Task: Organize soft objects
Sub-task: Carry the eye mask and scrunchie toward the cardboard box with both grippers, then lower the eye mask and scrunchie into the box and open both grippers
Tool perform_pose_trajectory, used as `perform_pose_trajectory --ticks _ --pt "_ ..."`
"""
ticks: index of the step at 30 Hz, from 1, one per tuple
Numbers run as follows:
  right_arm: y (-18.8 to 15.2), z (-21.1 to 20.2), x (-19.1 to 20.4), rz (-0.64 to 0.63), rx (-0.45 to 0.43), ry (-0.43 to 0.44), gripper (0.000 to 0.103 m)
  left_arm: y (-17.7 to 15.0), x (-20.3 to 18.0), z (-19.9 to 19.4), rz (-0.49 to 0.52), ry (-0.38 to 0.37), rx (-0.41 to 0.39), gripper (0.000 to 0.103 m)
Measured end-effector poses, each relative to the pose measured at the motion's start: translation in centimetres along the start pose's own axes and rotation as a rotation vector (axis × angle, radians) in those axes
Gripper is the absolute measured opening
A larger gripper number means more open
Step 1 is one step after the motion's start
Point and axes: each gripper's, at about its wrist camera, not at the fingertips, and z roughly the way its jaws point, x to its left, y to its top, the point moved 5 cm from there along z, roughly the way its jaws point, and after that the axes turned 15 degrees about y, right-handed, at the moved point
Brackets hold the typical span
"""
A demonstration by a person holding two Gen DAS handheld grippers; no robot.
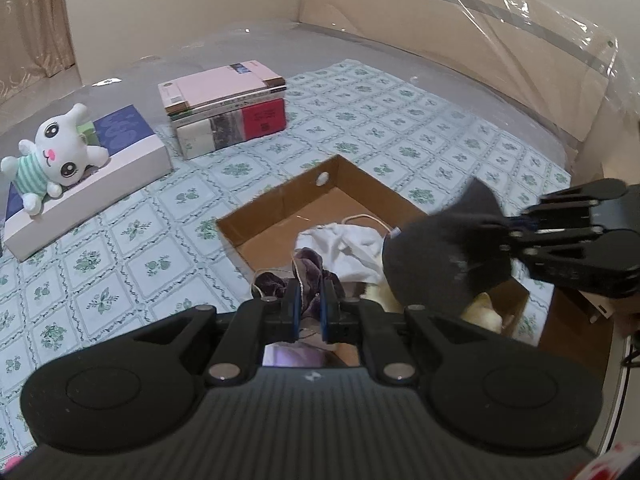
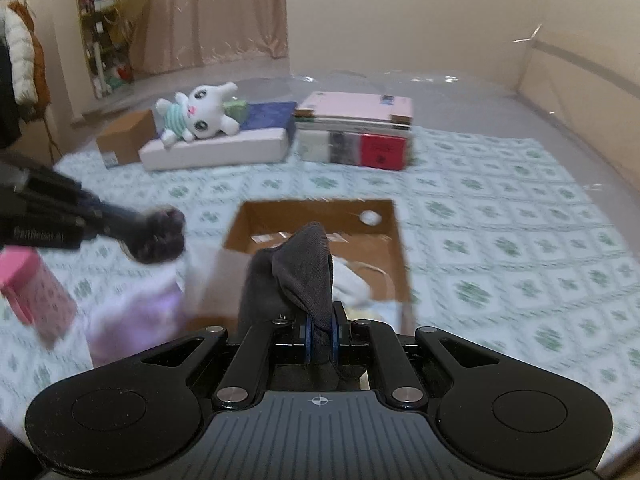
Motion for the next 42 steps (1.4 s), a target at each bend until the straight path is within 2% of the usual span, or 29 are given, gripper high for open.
perform_pose_trajectory --ticks 4,10,13,25,31,32,33,35,42 --pt "2.0 3.9 1.1 -0.016 -0.020 0.034 0.009 0.3 1.4 0.7 -0.021 0.011 -0.001 0.008" --pt "1.3 10.8 1.6 -0.011 0.105 0.093 0.009 0.3 2.9 2.2 -0.038 0.019 0.009 0.008" --pt "0.6 13.2 1.4 -0.022 0.162 0.078 0.009 0.3 3.7 3.4 -0.033 0.026 0.024 0.008" --pt "-2.8 18.9 0.6 -0.106 0.341 0.068 0.009 0.6 5.4 6.6 -0.050 0.012 0.044 0.008" --pt "-1.9 17.0 0.0 -0.082 0.281 0.080 0.012 0.1 5.4 6.2 -0.054 0.017 0.053 0.008" --pt "-1.6 16.4 0.1 -0.083 0.262 0.077 0.021 0.0 5.4 6.0 -0.055 0.017 0.053 0.008" --pt "-1.4 15.7 0.2 -0.086 0.242 0.075 0.040 -0.1 5.3 5.8 -0.054 0.018 0.054 0.008" --pt "-1.0 13.7 0.5 -0.098 0.201 0.076 0.053 -0.3 5.0 5.2 -0.053 0.018 0.053 0.008" --pt "-1.1 6.4 1.2 -0.076 0.101 0.036 0.054 -0.9 2.6 2.4 -0.055 -0.001 0.040 0.008"
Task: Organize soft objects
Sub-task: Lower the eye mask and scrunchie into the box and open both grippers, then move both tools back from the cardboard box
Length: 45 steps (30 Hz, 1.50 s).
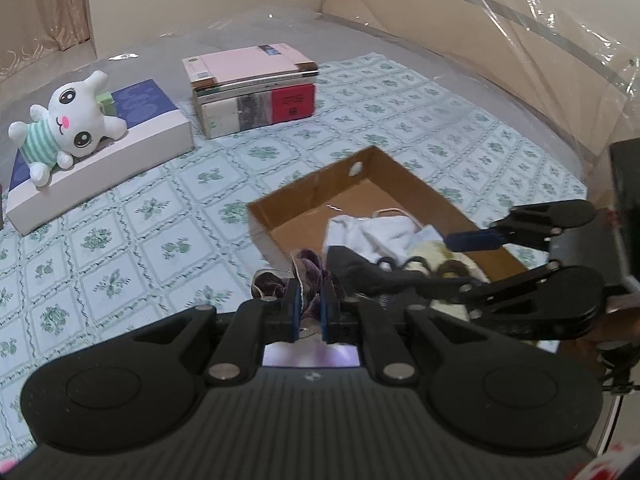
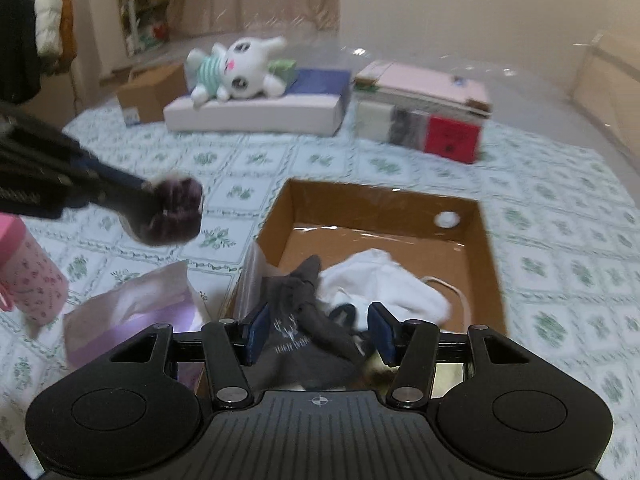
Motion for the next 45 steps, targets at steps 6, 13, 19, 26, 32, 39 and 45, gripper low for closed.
perform_pose_trajectory --ticks 6,13,19,26,32,39,45 --pt "-2.8 -5.1 0.5 0.069 -0.047 -0.033 0.054 -1.0 -3.8 -1.6 0.014 -0.035 -0.004 0.008" --pt "-6.5 -8.7 -0.1 0.139 -0.058 -0.061 0.055 -2.2 -8.1 -1.9 0.044 -0.078 0.007 0.008" --pt "-7.9 -9.6 -0.8 0.173 -0.056 -0.066 0.055 -3.1 -10.7 -0.8 0.075 -0.099 0.037 0.014" --pt "-8.3 -10.0 -1.1 0.187 -0.067 -0.067 0.055 -3.3 -10.1 -0.6 0.046 -0.080 0.039 0.030" --pt "-8.9 -11.1 0.3 0.190 -0.092 -0.043 0.055 -4.1 -8.6 -2.6 0.003 -0.066 0.011 0.030" --pt "-11.4 -12.0 2.8 0.225 -0.103 -0.023 0.055 -7.3 -7.2 -5.5 -0.053 -0.032 -0.024 0.030" --pt "-13.5 -12.8 4.8 0.252 -0.117 -0.059 0.055 -10.8 -6.5 -7.8 -0.124 0.000 -0.035 0.035"
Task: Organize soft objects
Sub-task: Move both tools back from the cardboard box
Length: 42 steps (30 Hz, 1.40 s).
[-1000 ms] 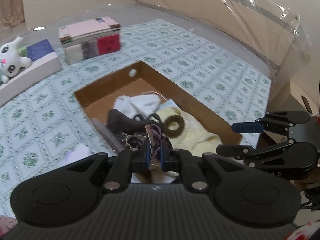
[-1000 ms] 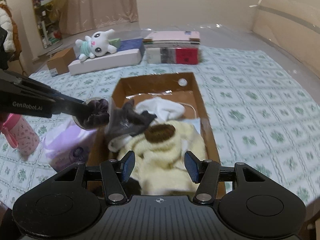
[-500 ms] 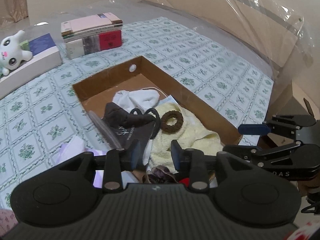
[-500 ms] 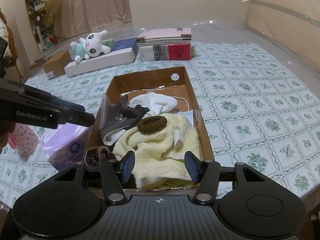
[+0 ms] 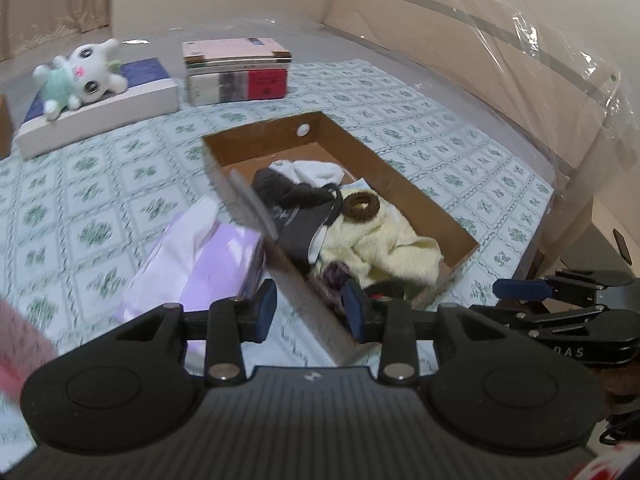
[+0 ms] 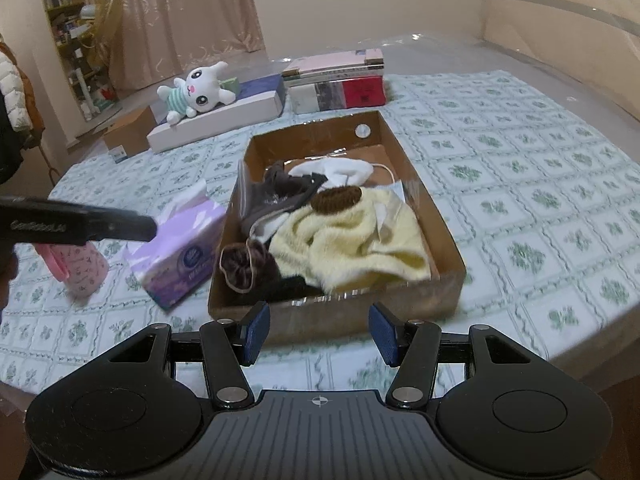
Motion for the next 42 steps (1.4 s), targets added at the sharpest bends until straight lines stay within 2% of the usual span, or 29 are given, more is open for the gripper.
perform_pose_trajectory --ticks 2,6,7,8,9,10,12,16,18,30,42 --pt "-0.6 -0.4 0.4 0.006 -0.010 -0.016 0.055 -1.1 0.2 -0.7 -0.014 0.022 -0.004 0.037" --pt "-1.6 -1.0 1.2 0.017 -0.010 -0.035 0.058 -3.1 0.3 -2.2 -0.040 0.048 -0.021 0.053" --pt "-1.8 -1.1 1.5 0.018 -0.009 -0.044 0.061 -3.5 0.3 -2.6 -0.045 0.051 -0.026 0.058" --pt "-1.9 -1.3 1.7 0.017 -0.013 -0.051 0.074 -3.9 0.2 -3.0 -0.052 0.051 -0.029 0.062" --pt "-2.0 -1.5 1.9 0.017 -0.017 -0.053 0.086 -4.3 0.3 -3.3 -0.062 0.054 -0.035 0.071" --pt "-2.2 -1.7 2.1 0.018 -0.022 -0.052 0.089 -4.7 0.3 -3.7 -0.073 0.060 -0.041 0.079" --pt "-2.3 -2.1 2.5 0.028 -0.028 -0.052 0.090 -5.6 0.8 -4.3 -0.115 0.080 -0.052 0.090" --pt "-2.5 -2.7 3.6 0.002 -0.032 -0.059 0.090 -7.5 2.1 -5.2 -0.184 0.133 -0.031 0.098" --pt "-2.7 -2.8 4.1 -0.006 -0.033 -0.068 0.090 -8.2 2.6 -5.7 -0.188 0.171 -0.037 0.098" --pt "-3.4 -2.1 6.5 -0.083 -0.005 -0.045 0.090 -11.9 3.7 -8.5 -0.244 0.241 0.000 0.099" --pt "-3.7 -2.0 7.5 -0.095 0.003 -0.023 0.090 -12.4 3.3 -9.3 -0.262 0.275 0.004 0.099"
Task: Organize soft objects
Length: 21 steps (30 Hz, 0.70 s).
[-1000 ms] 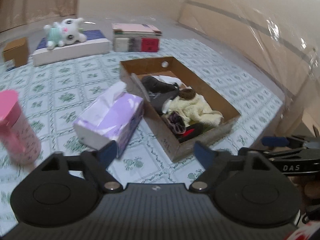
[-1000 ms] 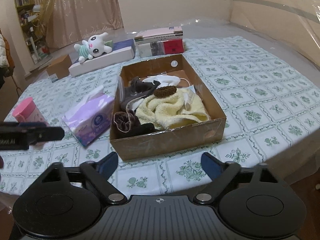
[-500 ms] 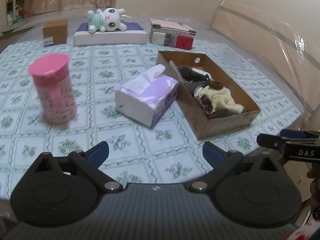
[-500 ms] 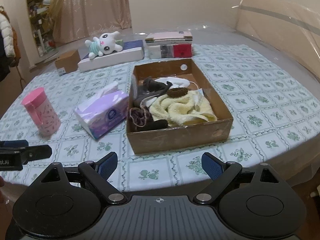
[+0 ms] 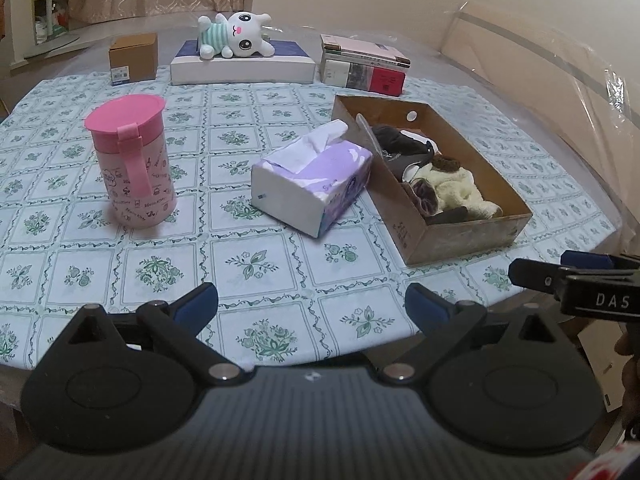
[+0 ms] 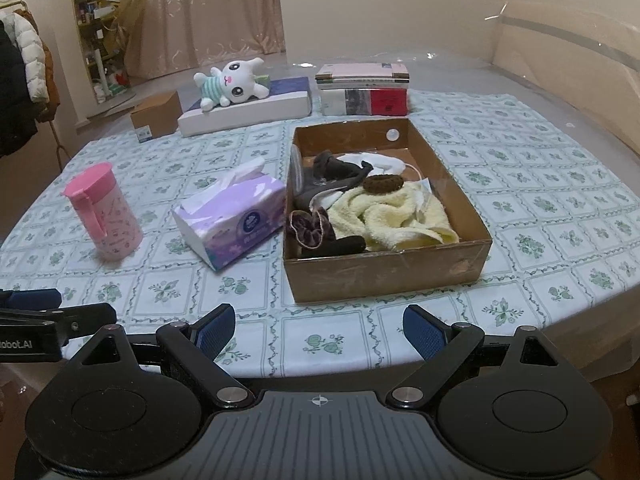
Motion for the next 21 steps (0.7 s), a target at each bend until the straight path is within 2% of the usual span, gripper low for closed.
perform_pose_trajectory --ticks 21 --pt "0.00 -0.21 -0.16 -0.013 -0.004 -0.016 0.090 0.02 0.11 -0.50 -0.017 0.011 -0.030 0.099"
